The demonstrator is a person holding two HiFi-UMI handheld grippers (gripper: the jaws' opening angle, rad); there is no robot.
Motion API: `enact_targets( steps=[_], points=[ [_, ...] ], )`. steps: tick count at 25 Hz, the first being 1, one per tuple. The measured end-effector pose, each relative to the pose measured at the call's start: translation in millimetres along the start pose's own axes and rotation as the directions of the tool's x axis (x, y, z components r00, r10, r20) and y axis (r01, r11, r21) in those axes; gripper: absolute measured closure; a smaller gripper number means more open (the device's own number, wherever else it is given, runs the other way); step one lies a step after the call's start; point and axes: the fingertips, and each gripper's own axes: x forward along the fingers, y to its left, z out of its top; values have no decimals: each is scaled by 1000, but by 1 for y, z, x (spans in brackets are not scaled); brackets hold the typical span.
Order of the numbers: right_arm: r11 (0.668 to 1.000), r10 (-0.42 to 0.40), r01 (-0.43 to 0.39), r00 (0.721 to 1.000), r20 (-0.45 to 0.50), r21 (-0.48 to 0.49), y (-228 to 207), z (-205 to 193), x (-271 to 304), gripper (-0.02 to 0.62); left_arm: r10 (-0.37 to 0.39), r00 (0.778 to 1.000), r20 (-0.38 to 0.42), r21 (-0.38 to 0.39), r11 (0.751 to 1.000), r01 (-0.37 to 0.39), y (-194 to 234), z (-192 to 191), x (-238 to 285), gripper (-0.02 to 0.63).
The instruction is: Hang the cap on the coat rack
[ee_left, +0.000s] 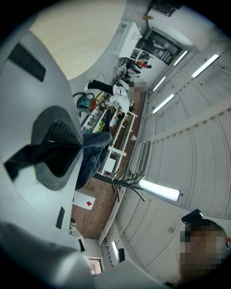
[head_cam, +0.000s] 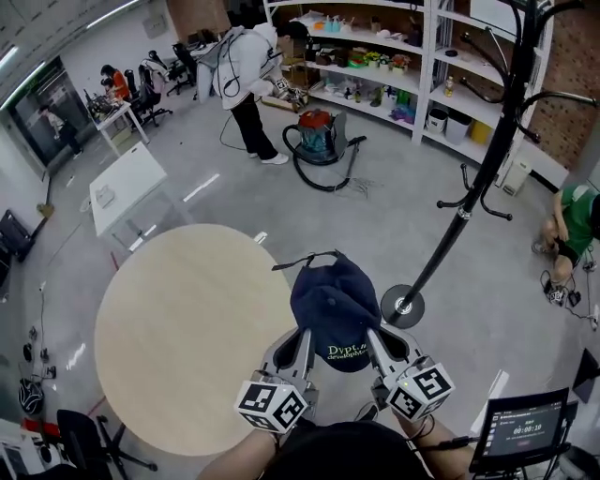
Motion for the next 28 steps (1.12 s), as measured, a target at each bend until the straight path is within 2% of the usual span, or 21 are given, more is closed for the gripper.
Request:
enact_targets(
  steps=[9, 12, 20, 25, 28],
  points=[
    [996, -40, 50, 991, 127, -75, -45, 58, -71, 571, -114, 992, 44, 82, 991, 110, -99, 11, 34, 586],
    [989, -56, 76, 987, 152, -129, -53, 80, -90, 571, -140, 988, 62, 126, 983, 131, -127, 17, 43, 588],
    [964, -81, 135, 969, 234, -228, -68, 116, -127, 571, -224, 969, 100, 160, 965, 207, -178, 27, 59, 588],
    [960, -109, 172, 956, 272, -221, -75, 122, -137, 571, -279, 956, 90, 144, 953, 265, -191, 30, 66, 588],
    [959, -126, 198, 938, 323, -201, -90, 138, -145, 571, -325, 942, 82, 150, 939, 311, -207, 33, 85, 588]
  ],
)
